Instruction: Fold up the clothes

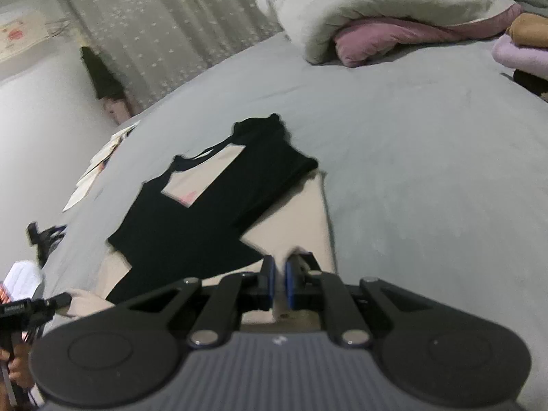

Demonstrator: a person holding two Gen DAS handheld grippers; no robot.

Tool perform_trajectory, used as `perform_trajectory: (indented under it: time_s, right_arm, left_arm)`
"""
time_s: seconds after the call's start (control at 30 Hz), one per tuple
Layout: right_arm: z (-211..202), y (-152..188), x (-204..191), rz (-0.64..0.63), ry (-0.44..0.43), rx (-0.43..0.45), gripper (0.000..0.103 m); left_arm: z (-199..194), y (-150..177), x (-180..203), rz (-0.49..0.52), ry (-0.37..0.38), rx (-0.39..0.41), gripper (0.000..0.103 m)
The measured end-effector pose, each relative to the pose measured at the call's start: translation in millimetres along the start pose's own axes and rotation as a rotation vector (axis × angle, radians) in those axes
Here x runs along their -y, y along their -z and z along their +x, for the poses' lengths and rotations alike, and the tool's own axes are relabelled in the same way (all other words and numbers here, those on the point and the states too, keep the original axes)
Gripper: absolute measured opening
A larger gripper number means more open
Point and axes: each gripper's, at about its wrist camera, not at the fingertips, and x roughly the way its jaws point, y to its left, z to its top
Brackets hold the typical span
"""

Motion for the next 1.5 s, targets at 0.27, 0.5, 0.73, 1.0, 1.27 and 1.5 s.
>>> perform_trajectory:
  time_s: [0.27,0.5,0.73,1.0,1.27,1.5]
  right_arm:
    - [45,-8,18,0.054,-0.023,0.005,0.009]
    - [41,-13,23,0.091,-0.091,0.005,0.021]
    - [28,-25,26,0.025,-0.089,0.084,0.047]
    - [15,-26,21,-0.221,-0.133,0.121,0.047]
    - [5,-25,25,-0.33,-0.171,0.111,0.047]
    - [35,-7,-1,-0.485,-0.144,0.043,0.047]
  left_arm:
    - [44,-9,-14,0.02,-0.008,-0.001,0.005]
    - [37,-20,-21,-0.019,0.061,-0.042,0.01]
    - [16,-31,-8,0.22,-0.043,-0.005,0.043]
    - [20,-20,3,0.383,0.044,-0.02,0.043]
    - [13,-24,-5,0.433,0.033,-0.006,0.044]
    - [36,-13,3,0.526,0.014,-0.06,0.044]
